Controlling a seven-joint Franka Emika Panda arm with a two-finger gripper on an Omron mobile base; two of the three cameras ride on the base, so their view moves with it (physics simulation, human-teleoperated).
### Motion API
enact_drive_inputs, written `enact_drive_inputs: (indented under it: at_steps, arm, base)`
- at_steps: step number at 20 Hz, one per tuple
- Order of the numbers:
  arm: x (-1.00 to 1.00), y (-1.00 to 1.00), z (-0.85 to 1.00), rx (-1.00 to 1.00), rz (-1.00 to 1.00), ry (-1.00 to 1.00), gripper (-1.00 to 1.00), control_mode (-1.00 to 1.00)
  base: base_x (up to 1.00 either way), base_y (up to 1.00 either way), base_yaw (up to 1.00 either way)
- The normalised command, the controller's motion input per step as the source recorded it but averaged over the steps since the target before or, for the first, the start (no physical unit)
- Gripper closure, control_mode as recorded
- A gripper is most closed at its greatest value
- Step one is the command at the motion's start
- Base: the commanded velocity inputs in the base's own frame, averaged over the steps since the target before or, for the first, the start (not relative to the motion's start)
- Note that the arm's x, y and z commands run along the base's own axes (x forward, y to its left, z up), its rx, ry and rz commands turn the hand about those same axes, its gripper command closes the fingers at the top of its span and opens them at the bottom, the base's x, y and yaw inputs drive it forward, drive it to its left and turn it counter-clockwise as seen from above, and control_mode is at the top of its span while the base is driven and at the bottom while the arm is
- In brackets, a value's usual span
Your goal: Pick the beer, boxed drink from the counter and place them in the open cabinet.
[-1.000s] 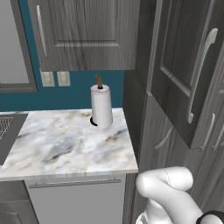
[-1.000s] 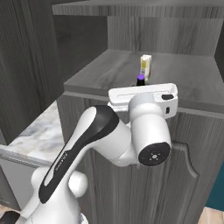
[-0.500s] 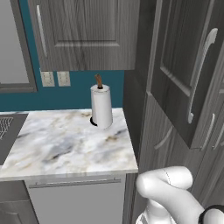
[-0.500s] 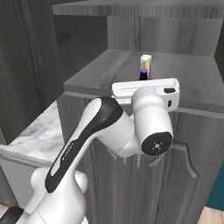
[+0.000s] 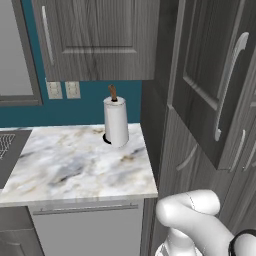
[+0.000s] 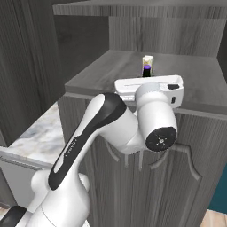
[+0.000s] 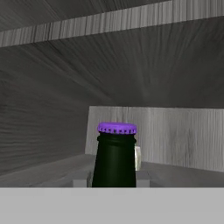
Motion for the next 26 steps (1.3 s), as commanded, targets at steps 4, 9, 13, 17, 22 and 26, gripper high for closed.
enact_drive_inputs:
  at_steps: [4, 9, 13, 17, 22, 26]
  arm:
    - [0.02, 0.09, 0.0, 0.01, 0.0, 0.0, 1.0, -1.0]
    - [0.0, 0.12, 0.03, 0.02, 0.0, 0.0, 1.0, -1.0]
    - [0.0, 0.11, 0.16, 0.02, 0.0, 0.0, 1.0, -1.0]
    - [0.0, 0.08, 0.14, 0.04, 0.0, 0.0, 1.0, -1.0]
    - [0.07, 0.13, 0.02, 0.05, 0.01, 0.0, 1.0, -1.0]
    - [0.15, 0.17, 0.0, 0.05, 0.02, 0.0, 1.0, -1.0]
  base:
    - [0.0, 0.0, 0.0]
    - [0.0, 0.0, 0.0]
    - [0.0, 0.0, 0.0]
    - [0.0, 0.0, 0.0]
    - [0.0, 0.0, 0.0]
    - [0.0, 0.0, 0.0]
